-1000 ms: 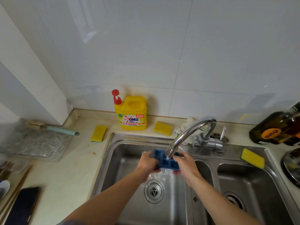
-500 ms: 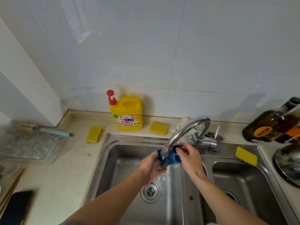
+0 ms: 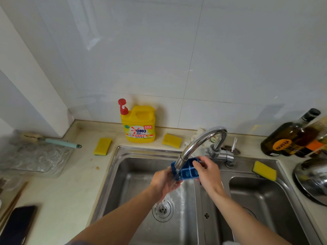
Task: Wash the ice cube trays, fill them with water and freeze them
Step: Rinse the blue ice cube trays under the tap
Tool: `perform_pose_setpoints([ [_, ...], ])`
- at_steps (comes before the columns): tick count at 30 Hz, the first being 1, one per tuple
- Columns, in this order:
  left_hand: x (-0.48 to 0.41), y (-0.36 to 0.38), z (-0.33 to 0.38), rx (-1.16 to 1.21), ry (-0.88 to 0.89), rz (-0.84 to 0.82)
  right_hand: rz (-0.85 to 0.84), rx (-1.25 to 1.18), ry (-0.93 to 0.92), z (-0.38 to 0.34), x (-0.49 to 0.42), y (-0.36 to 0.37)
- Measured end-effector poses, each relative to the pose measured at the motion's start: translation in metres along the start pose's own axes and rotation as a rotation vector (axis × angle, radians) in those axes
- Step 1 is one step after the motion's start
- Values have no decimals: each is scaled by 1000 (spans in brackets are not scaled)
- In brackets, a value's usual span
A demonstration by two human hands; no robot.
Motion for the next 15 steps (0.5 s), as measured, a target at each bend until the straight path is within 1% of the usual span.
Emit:
perform_pose_setpoints([
  [2, 0, -1, -1, -2, 9, 32, -4, -17, 27, 2, 0, 0],
  [5, 1, -3, 3, -67, 54, 167, -16, -53, 134, 10, -2, 4],
  [7, 6, -8, 8, -112, 123, 239, -37, -100, 233, 16, -3, 10],
  [11, 18, -23, 16, -284, 294, 332, -93, -273, 439, 25, 0, 27],
  [15, 26, -35, 22, -394, 413, 376, -122, -370, 509, 26, -1, 41],
])
Point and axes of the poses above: each hand's wrist, its own x-axis away from the middle knuckle, its own y-axis out of the palm, z = x × y, the point moved 1 cm from there along -x, towards the middle knuckle, and after that the axes turned 12 degrees about -x, right-handed, at the moved point
